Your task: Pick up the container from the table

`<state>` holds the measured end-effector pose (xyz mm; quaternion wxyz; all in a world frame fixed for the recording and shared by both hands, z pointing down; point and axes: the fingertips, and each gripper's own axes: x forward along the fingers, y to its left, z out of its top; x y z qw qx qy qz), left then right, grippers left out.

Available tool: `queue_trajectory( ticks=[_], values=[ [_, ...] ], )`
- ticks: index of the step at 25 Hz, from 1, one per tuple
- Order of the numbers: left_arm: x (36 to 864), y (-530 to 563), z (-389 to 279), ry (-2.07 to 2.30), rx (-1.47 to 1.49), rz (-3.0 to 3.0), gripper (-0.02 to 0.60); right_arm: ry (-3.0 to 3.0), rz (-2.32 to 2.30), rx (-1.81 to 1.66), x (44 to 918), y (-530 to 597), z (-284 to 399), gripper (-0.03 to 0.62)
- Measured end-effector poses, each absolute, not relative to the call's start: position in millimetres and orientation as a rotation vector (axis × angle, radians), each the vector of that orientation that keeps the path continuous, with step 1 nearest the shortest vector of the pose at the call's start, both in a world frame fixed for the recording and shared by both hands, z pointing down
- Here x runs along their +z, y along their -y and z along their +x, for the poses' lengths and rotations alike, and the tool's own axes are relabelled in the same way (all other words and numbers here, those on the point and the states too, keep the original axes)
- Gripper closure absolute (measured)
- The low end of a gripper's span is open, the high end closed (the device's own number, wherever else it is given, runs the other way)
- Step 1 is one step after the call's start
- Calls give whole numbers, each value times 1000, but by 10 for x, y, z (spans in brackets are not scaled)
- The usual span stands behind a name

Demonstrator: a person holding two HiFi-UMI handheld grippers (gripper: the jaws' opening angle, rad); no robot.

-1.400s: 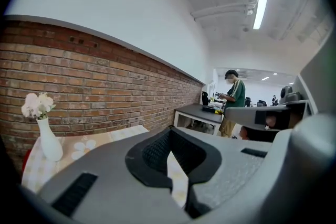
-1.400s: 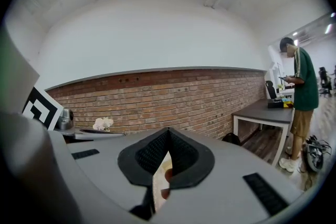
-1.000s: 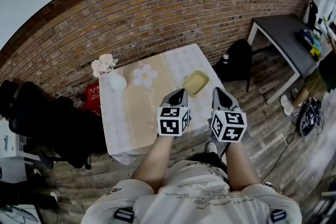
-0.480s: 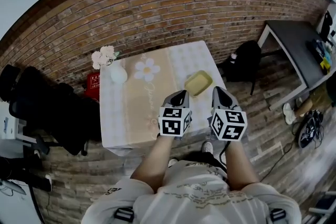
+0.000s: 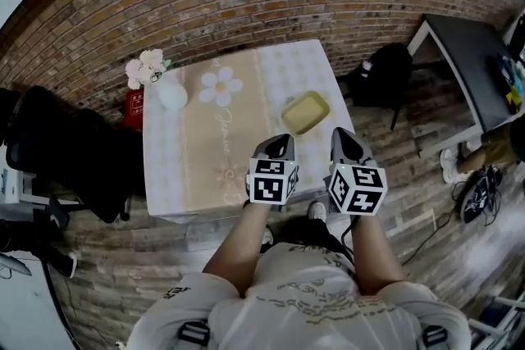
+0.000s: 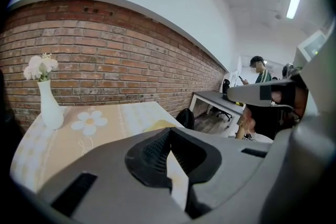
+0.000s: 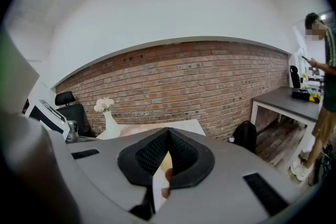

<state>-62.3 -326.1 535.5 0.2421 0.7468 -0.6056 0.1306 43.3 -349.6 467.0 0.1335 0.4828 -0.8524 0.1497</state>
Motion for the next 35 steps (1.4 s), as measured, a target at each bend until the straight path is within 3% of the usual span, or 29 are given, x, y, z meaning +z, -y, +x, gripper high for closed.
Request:
queue_trajectory(
  ticks=[15, 19, 22, 35],
  values=[
    [5974, 3587, -454, 1618, 448, 1987, 574, 2357, 1373, 512, 5235, 3748, 738, 603],
    [6171, 3697, -375, 1602, 537, 2031, 523, 2347, 1354, 528, 5338, 3841, 776, 603],
    [6338, 3761, -290, 1538, 653, 2083, 499, 2342, 1346, 538, 5382, 3923, 815, 603],
    [6825, 3827, -122, 1173, 1388, 2320, 499, 2301, 1406, 588, 5483, 4045, 1144, 603]
  ],
)
